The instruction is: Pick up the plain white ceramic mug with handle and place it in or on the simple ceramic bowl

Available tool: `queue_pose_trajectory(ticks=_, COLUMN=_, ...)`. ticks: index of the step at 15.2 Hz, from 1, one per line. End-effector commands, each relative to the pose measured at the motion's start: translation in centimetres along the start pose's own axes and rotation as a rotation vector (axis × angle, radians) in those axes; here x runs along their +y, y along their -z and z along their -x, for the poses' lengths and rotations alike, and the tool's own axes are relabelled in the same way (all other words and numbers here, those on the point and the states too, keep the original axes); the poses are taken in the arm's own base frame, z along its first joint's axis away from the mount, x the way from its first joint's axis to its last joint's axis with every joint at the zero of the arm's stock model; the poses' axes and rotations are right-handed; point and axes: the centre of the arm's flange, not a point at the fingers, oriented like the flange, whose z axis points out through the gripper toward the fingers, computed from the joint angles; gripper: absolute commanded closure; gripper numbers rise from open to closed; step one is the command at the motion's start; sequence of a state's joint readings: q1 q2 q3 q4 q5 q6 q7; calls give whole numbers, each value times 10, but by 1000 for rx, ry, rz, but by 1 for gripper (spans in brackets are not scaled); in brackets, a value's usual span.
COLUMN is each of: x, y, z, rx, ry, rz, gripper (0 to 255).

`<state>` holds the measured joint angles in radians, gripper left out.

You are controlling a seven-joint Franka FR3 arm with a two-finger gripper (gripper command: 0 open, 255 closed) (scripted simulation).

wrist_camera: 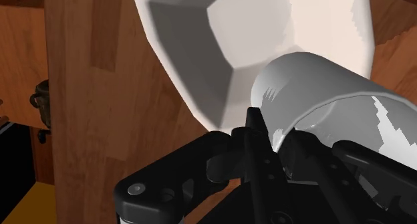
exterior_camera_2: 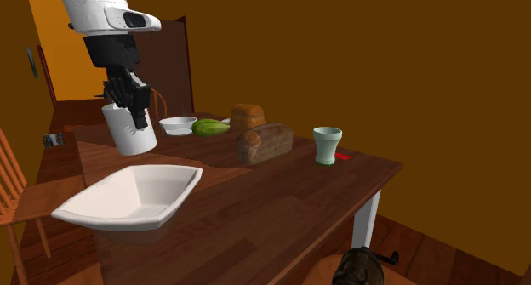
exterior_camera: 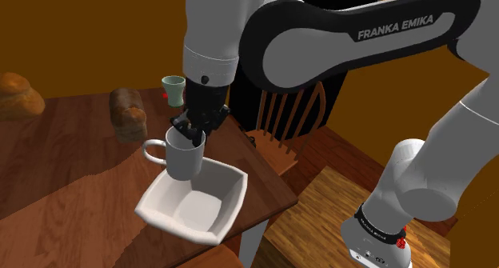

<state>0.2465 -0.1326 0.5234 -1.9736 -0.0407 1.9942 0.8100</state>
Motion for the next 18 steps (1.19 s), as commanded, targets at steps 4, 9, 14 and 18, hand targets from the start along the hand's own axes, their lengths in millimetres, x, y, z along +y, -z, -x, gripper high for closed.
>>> queue_pose_trajectory(ticks=4, x=1, y=-25, z=6, rx=0, ry=0, rz=0, gripper=255)
queue_pose_trajectory(ticks=9, x=1, y=-51, z=10, rx=0, ry=0, rz=0, gripper=255)
queue_pose_trajectory(ticks=14, x=2, y=-76, z=14, rx=0, ry=0, rz=0, gripper=255)
queue_pose_trajectory(ticks=18, x=2, y=-76, z=14, rx=0, ry=0, rz=0, gripper=255)
